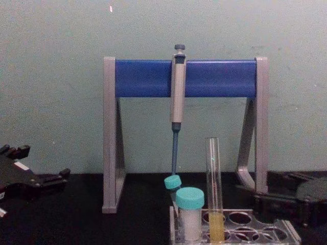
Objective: Pick up the test tube from the test tube rack, shake it, then place it back into the test tube rack.
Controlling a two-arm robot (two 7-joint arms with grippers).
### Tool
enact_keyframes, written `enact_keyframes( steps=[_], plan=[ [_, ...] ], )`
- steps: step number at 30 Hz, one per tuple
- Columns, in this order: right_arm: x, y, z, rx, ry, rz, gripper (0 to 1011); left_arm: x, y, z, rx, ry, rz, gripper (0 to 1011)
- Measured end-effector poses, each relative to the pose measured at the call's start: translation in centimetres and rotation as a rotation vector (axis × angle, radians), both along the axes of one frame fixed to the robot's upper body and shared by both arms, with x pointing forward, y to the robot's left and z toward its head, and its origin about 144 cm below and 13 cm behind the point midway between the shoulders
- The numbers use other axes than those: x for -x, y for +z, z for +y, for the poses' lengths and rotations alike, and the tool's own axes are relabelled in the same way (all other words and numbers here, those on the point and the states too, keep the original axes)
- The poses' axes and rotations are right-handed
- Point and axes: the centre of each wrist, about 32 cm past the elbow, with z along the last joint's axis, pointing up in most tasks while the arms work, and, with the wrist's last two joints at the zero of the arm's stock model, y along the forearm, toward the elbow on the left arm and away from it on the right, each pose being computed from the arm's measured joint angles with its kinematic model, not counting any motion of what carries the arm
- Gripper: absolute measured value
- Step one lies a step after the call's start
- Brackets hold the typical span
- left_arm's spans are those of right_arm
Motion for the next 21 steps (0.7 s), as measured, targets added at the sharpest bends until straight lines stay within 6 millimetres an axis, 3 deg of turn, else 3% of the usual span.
enact_keyframes(
  steps=[21],
  plan=[
    [-4.7, -0.3, 3.1, 0.006, 0.041, -0.008, 1000, 0.0, 0.0, 0.0, 0.000, 0.000, 0.000, 1001]
  ],
)
